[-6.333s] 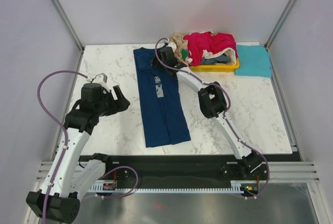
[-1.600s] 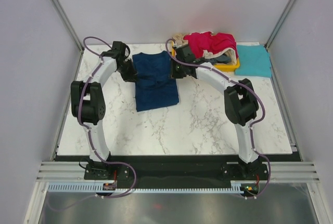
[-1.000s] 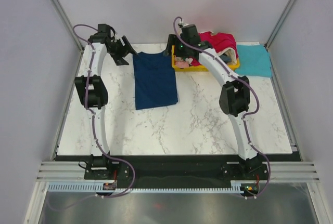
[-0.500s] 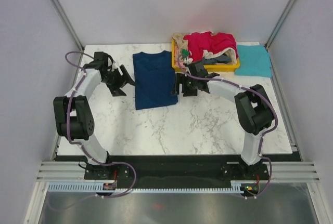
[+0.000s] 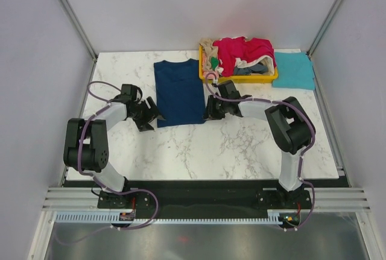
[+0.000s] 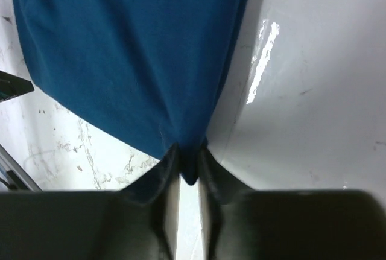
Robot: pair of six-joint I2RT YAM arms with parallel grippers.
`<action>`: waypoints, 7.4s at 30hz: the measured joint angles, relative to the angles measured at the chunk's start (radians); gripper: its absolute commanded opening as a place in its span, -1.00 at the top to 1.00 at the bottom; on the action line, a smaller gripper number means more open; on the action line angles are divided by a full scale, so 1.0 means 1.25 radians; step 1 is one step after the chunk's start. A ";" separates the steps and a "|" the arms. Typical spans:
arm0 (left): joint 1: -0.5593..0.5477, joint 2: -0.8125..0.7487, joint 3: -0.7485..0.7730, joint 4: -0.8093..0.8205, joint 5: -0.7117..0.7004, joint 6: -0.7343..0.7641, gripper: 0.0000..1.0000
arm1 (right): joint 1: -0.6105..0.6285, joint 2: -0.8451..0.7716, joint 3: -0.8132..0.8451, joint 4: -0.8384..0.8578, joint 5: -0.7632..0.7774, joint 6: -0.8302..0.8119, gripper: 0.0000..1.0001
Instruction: Fold and stack the t-shirts
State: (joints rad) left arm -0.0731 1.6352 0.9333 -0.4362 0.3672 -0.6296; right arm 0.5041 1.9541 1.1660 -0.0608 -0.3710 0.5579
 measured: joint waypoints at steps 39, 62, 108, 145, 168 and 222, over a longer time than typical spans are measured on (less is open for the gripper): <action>-0.213 -0.479 -0.266 -0.008 -0.063 -0.079 0.96 | 0.035 -0.362 -0.331 -0.064 -0.011 -0.015 1.00; -0.315 -0.614 -0.010 -0.426 -0.153 -0.154 0.96 | 0.194 -0.633 -0.134 -0.469 0.186 0.069 1.00; -0.027 0.477 0.836 -0.375 0.020 0.097 -0.60 | -0.106 0.136 0.460 -0.461 0.190 -0.156 -0.59; -0.180 0.099 0.131 -0.086 -0.029 0.038 -0.18 | 0.012 -0.089 -0.228 0.141 -0.270 -0.010 -0.36; -0.216 -0.437 0.059 -0.325 -0.256 0.182 -0.31 | -0.104 0.002 0.048 -0.090 -0.098 -0.121 -0.96; -0.226 -0.576 -0.016 -0.302 -0.273 0.184 -0.20 | -0.441 -0.341 0.117 -0.238 0.435 -0.579 1.00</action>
State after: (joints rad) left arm -0.3561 0.9150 0.9127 -0.8135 0.0261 -0.3992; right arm -0.0475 1.5280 1.3121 -0.3588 0.1726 -0.1661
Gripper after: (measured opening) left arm 0.603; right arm 0.033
